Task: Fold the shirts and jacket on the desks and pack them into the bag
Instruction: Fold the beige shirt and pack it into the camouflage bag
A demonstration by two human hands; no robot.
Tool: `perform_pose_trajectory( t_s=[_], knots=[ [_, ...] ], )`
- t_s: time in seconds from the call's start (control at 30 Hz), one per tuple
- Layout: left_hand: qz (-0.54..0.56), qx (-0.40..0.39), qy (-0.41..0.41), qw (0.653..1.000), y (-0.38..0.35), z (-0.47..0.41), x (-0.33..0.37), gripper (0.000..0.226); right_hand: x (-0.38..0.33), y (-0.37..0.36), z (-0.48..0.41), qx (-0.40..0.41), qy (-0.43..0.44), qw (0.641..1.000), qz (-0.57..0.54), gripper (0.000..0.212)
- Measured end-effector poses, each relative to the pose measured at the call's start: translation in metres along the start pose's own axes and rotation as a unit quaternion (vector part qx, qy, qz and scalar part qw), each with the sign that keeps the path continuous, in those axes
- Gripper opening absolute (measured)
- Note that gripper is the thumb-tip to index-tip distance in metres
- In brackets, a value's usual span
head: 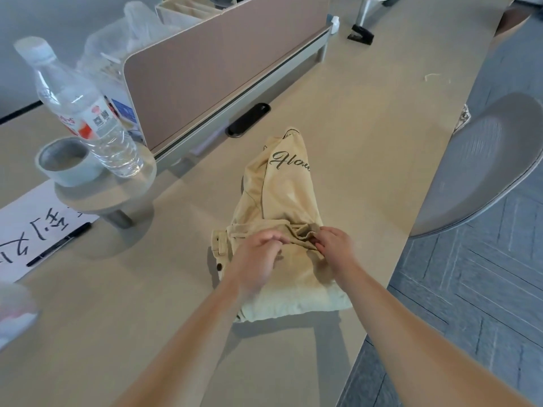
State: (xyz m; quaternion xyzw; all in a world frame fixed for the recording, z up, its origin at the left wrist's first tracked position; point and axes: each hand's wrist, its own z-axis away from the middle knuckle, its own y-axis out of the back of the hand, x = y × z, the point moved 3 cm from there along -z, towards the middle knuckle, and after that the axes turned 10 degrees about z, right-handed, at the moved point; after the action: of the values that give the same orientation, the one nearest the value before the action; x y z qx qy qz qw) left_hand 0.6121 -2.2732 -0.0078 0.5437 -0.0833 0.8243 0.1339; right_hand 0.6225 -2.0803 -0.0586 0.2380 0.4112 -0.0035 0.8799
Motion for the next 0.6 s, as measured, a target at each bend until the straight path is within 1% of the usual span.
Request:
perform_pose_trajectory(
  t_s=[0.07, 0.1, 0.13, 0.17, 0.2, 0.23, 0.27, 0.3, 0.33, 0.37, 0.43, 0.47, 0.53, 0.6],
  knots=[
    [-0.030, -0.026, 0.049, 0.998, -0.006, 0.000, -0.018, 0.026, -0.003, 0.003, 0.002, -0.005, -0.003, 1.000, -0.021, 0.012],
    [-0.019, -0.023, 0.066, 0.997, -0.006, 0.000, -0.024, 0.024, -0.006, 0.004, 0.005, 0.000, 0.011, 1.000, -0.019, 0.005],
    [0.007, -0.027, 0.082, 0.996, -0.006, 0.000, -0.027, 0.025, -0.011, 0.006, 0.011, 0.002, 0.029, 1.000, -0.001, 0.016],
    [0.045, -0.034, 0.095, 0.994, -0.007, 0.001, -0.027, 0.032, -0.015, 0.008, 0.021, 0.001, 0.048, 0.999, 0.022, 0.029],
    [0.075, -0.039, 0.105, 0.991, -0.008, 0.002, -0.027, 0.036, -0.017, 0.009, 0.029, -0.004, 0.070, 0.996, 0.048, 0.036],
    [0.087, -0.042, 0.101, 0.990, -0.009, 0.003, -0.025, 0.032, -0.016, 0.008, 0.035, -0.019, 0.090, 0.994, 0.063, 0.038],
    [0.075, -0.048, 0.086, 0.992, -0.010, 0.005, -0.024, 0.031, -0.012, 0.005, 0.037, -0.046, 0.095, 0.992, 0.071, 0.038],
    [0.054, -0.054, 0.066, 0.995, -0.012, 0.009, -0.022, 0.037, -0.008, 0.002, 0.039, -0.071, 0.092, 0.990, 0.084, 0.041],
    [0.033, -0.044, 0.051, 0.997, -0.013, 0.010, -0.025, 0.042, -0.003, -0.002, 0.039, -0.087, 0.082, 0.989, 0.092, 0.044],
    [0.011, -0.034, 0.039, 0.999, -0.013, 0.010, -0.029, 0.045, 0.001, -0.005, 0.039, -0.096, 0.069, 0.989, 0.092, 0.049],
    [-0.010, -0.022, 0.019, 1.000, -0.014, 0.006, -0.040, 0.044, 0.014, -0.013, 0.032, -0.097, 0.039, 0.993, 0.049, 0.065],
    [-0.004, -0.011, 0.016, 1.000, -0.015, 0.004, -0.046, 0.043, 0.020, -0.017, 0.029, -0.095, 0.037, 0.994, 0.036, 0.065],
    [0.023, 0.019, 0.013, 0.999, -0.015, 0.001, -0.058, 0.042, 0.030, -0.020, 0.026, -0.084, 0.059, 0.994, 0.026, 0.051],
    [0.024, 0.034, 0.003, 0.999, -0.015, 0.001, -0.061, 0.042, 0.036, -0.020, 0.025, -0.085, 0.073, 0.993, 0.025, 0.046]
  ],
)
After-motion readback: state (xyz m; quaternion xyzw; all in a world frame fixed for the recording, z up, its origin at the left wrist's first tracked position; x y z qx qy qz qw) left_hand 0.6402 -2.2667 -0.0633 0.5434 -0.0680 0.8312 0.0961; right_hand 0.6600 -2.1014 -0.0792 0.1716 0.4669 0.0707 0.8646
